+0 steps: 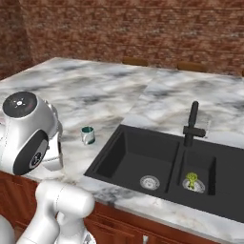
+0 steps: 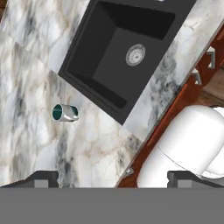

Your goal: Clear the mugs and bowl far away from the sink.

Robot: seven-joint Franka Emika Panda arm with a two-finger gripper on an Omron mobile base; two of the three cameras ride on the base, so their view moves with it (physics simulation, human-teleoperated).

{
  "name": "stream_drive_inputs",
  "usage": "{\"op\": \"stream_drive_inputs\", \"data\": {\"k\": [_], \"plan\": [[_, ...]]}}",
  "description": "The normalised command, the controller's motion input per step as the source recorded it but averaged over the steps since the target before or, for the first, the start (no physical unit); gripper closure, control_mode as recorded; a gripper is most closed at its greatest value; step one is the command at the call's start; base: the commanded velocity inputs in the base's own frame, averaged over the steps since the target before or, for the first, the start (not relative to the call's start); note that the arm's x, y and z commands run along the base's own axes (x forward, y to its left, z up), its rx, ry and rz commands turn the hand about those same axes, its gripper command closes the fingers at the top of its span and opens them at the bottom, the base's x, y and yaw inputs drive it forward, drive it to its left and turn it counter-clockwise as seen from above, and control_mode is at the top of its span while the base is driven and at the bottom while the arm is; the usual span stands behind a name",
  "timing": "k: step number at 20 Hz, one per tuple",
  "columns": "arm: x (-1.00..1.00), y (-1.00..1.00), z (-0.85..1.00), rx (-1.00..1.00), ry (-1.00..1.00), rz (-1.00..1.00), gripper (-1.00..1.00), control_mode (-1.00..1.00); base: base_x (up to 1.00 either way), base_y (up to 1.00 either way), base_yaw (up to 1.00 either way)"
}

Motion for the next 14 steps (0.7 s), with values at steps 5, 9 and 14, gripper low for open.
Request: {"op": "stream_drive_inputs", "data": {"k": [5, 9, 14], "plan": [[0.00, 0.00, 0.00, 0.00, 0.00, 0.00, -1.00, 1.00, 0.96, 0.73, -0.22], [0.00, 0.00, 0.00, 0.00, 0.00, 0.00, -1.00, 1.00, 1.00, 0.06, -0.05], [0.00, 0.00, 0.00, 0.00, 0.00, 0.00, -1.00, 1.00, 0.97, 0.60, -0.06]]}}
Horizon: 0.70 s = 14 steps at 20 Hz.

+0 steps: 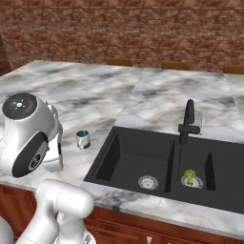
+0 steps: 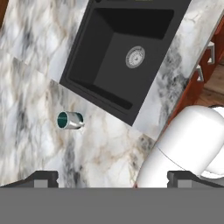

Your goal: Clear the mugs and bowl far away from the sink.

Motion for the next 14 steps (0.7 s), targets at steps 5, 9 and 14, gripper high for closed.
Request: {"op": "stream_drive_inputs", "data": {"k": [5, 9, 14], "plan": [[0.00, 0.00, 0.00, 0.00, 0.00, 0.00, -1.00, 1.00, 0.99, 1.00, 0.03], [0.00, 0.00, 0.00, 0.00, 0.00, 0.00, -1.00, 1.00, 1.00, 1.00, 0.21], [0.00, 0.00, 0.00, 0.00, 0.00, 0.00, -1.00, 1.00, 0.95, 0.98, 0.26]]}}
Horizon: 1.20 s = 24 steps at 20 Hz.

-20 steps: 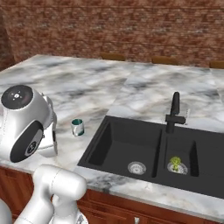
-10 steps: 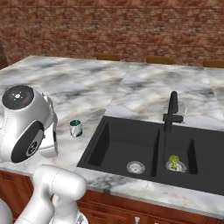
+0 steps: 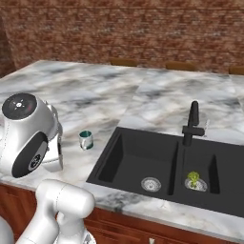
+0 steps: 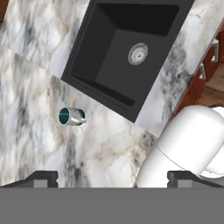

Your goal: Clear the mugs and bowl far away from the sink.

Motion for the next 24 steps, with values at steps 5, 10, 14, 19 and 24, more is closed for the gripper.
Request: {"op": "stream_drive_inputs", "data": {"k": [5, 10, 14, 19, 24], "plan": [[0.00, 0.00, 0.00, 0.00, 0.00, 0.00, -1.00, 1.00, 0.84, 0.68, 0.36], [0.00, 0.00, 0.00, 0.00, 0.00, 0.00, -1.00, 1.00, 0.79, 0.54, 0.31], [0.44, 0.24, -0.08, -0.03, 0.36, 0.32, -1.00, -1.00, 0.00, 0.00, 0.00], [0.17, 0.05, 0.00, -0.05, 0.27, 0.26, -1.00, -1.00, 0.00, 0.00, 0.00], [0.25, 0.01, 0.00, -0.13, 0.10, 0.30, -1.00, -1.00, 0.00, 0.00, 0.00]]}}
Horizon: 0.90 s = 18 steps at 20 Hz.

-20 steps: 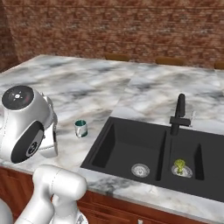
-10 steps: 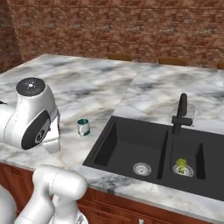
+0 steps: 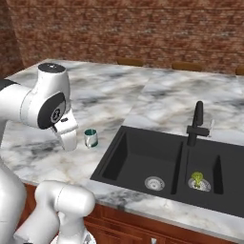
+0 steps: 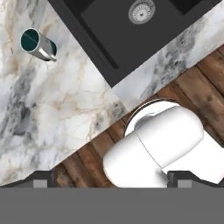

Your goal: Clear the mugs and bowl far away from the sink.

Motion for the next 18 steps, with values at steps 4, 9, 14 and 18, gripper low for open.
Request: {"op": "stream_drive_inputs", "data": {"k": [4, 9, 14, 18], "plan": [[0.49, 0.08, -0.20, -0.10, -0.01, 0.19, -1.00, -1.00, 0.00, 0.00, 0.00], [0.54, 0.07, -0.33, -0.01, -0.08, 0.16, -1.00, -1.00, 0.00, 0.00, 0.00], [0.43, 0.15, -0.44, -0.03, -0.09, 0.12, -1.00, -1.00, 0.00, 0.00, 0.00], [0.50, 0.22, -0.28, -0.06, -0.02, 0.08, -1.00, -1.00, 0.00, 0.00, 0.00]]}}
